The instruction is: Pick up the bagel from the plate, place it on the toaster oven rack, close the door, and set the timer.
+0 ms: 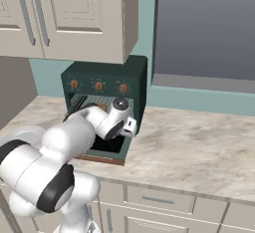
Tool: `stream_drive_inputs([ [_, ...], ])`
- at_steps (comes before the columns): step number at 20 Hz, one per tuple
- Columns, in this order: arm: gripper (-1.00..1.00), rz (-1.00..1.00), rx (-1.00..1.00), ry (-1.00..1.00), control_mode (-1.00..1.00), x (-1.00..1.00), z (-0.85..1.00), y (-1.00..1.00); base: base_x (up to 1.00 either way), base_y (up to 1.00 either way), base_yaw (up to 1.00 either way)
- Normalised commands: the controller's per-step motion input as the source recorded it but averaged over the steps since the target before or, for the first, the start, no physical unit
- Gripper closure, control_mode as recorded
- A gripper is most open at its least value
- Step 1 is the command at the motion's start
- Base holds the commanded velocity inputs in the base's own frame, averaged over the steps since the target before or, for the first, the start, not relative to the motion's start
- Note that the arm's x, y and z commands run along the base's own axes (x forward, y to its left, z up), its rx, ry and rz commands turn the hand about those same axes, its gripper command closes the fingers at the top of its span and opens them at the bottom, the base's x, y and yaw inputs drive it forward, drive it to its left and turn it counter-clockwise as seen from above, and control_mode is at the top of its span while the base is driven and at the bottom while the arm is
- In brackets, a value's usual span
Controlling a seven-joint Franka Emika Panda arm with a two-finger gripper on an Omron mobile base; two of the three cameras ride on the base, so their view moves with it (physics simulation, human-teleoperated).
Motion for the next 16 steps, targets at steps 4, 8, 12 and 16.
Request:
stream_drive_inputs([
  [4,-1.00,0.00,0.00,0.00,-1.00,0.64,0.00,0.00,0.00,0.00,0.00],
  [8,-1.00,0.00,0.00,0.00,-1.00,0.60,0.00,0.00,0.00,0.00,0.00],
  [12,-1.00,0.00,0.00,0.00,-1.00,0.53,0.02,0.00,0.00,0.00,0.00],
  [16,-1.00,0.00,0.00,-0.02,-1.00,0.02,0.03,0.00,0.00,0.00,0.00],
])
